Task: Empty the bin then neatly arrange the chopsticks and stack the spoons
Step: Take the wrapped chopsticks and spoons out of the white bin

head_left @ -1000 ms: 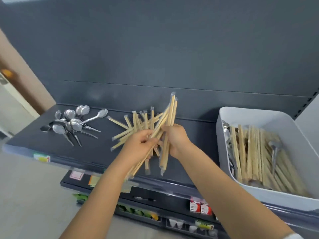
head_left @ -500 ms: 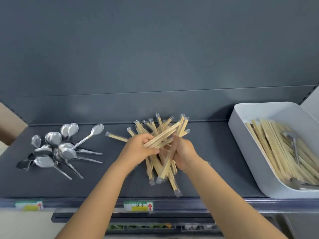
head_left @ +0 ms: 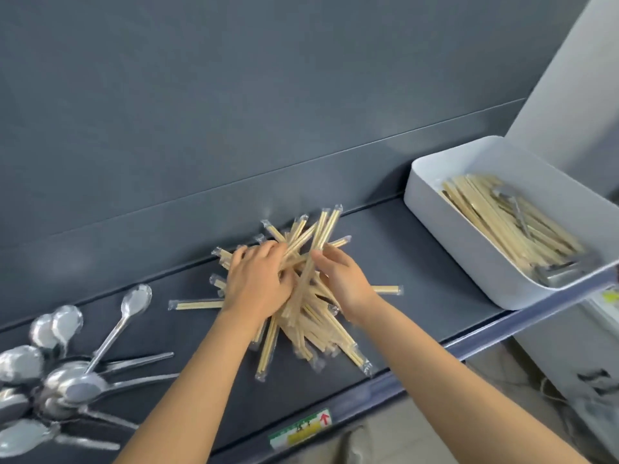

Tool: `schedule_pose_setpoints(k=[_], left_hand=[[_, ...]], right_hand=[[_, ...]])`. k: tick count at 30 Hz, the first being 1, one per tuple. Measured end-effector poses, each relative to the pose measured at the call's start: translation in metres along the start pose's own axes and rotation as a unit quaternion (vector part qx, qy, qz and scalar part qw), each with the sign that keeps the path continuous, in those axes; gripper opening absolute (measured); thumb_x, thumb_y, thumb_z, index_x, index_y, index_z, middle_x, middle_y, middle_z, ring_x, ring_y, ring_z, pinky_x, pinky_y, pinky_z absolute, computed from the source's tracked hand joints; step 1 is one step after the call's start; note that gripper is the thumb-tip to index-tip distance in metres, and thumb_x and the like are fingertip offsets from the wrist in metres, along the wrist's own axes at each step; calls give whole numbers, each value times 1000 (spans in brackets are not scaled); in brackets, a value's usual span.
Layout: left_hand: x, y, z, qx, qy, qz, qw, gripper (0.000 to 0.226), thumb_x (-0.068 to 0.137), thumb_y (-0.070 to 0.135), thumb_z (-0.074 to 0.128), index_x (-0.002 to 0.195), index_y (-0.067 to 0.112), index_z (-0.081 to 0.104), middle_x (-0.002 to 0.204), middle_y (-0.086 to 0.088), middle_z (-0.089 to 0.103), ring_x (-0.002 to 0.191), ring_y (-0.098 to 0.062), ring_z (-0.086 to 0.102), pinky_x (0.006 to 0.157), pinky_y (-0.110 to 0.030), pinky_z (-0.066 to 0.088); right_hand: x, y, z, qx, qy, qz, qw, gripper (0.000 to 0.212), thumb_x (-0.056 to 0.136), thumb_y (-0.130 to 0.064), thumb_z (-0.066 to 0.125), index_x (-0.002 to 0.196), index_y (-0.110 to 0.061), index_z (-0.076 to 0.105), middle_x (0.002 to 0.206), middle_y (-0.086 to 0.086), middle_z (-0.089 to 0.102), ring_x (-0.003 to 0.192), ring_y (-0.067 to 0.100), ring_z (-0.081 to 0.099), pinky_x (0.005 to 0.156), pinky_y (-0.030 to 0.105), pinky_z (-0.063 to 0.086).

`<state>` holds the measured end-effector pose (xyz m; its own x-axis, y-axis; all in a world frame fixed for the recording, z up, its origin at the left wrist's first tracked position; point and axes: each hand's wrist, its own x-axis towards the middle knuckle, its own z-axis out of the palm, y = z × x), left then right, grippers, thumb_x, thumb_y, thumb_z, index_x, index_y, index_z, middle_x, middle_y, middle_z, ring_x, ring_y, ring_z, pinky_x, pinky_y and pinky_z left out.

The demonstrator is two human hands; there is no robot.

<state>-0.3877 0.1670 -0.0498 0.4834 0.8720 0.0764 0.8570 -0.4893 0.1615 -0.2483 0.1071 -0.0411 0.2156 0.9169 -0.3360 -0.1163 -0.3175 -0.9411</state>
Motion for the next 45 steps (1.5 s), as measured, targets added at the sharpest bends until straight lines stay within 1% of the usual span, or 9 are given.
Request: schedule_pose_setpoints(k=[4, 8, 13, 21, 27, 31, 36, 40, 45], left_hand=[[6, 0, -14, -8, 53, 56, 997, 46, 95, 42, 35, 131, 19, 53, 131, 2, 58, 120, -19, 53, 107, -38, 28], [18, 25, -23, -11, 61, 115, 991, 65, 90, 61, 36, 131, 13, 53, 129, -4, 60, 119, -25, 54, 106, -42, 31], [19, 102, -29, -72, 85, 187, 976, 61, 78, 28, 23, 124, 9, 59, 122, -6, 64, 110, -27, 58, 101, -44, 37], [27, 233, -13, -55, 120, 263, 956, 51, 88, 41, 37, 125, 14, 59, 121, 0, 64, 110, -20, 58, 103, -44, 39], [61, 340, 1, 46, 61, 201, 977, 57, 90, 54, 45, 131, 15, 47, 131, -4, 54, 122, -24, 47, 106, -41, 27], [76, 378, 9, 64, 9, 126, 990, 56, 91, 52, 48, 133, 14, 43, 135, -6, 49, 126, -26, 43, 104, -40, 30], [105, 380, 24, 37, -62, 25, 997, 39, 93, 29, 48, 127, 10, 47, 132, -12, 49, 122, -30, 45, 98, -40, 37], [152, 361, 30, 27, -54, -69, 996, 41, 89, 11, 46, 129, 2, 44, 128, -17, 47, 117, -34, 47, 94, -39, 41], [191, 337, 36, 37, -122, -153, 980, 30, 88, 2, 49, 118, 1, 50, 117, -16, 57, 105, -30, 55, 72, -31, 42]], right_hand=[[-14, -2, -3, -107, 107, -29, 988, 17, 99, -21, 47, 111, -17, 59, 108, -10, 62, 112, 17, 57, 99, 34, 44], [-41, -4, -30, -251, 175, -47, 951, 39, 97, -25, 52, 135, -16, 49, 134, -1, 53, 121, 14, 52, 97, 25, 41], [-79, -19, -93, -385, 229, -72, 891, 48, 94, -25, 55, 140, -18, 43, 134, 0, 54, 123, 15, 51, 100, 26, 39], [-114, -33, -220, -447, 280, -104, 843, 49, 92, -24, 59, 138, -18, 44, 136, 1, 52, 122, 21, 50, 94, 24, 36], [-124, -39, -320, -429, 231, -125, 864, 51, 92, -30, 60, 139, -21, 42, 139, -3, 49, 125, 13, 46, 91, 17, 30], [-105, -55, -369, -476, 169, -106, 857, 50, 94, -27, 56, 140, -17, 41, 138, 3, 48, 122, 20, 48, 84, 19, 31], [-55, -71, -389, -524, 89, -86, 843, 45, 95, -23, 53, 138, -12, 43, 132, 10, 52, 118, 26, 50, 86, 27, 38], [-3, -72, -393, -543, 25, -61, 837, 47, 95, -23, 52, 138, -9, 39, 125, 9, 57, 106, 24, 53, 74, 23, 32], [59, -60, -401, -571, 8, 13, 821, 23, 92, -21, 55, 110, -7, 57, 93, 6, 62, 92, 25, 59, 67, 24, 35]])
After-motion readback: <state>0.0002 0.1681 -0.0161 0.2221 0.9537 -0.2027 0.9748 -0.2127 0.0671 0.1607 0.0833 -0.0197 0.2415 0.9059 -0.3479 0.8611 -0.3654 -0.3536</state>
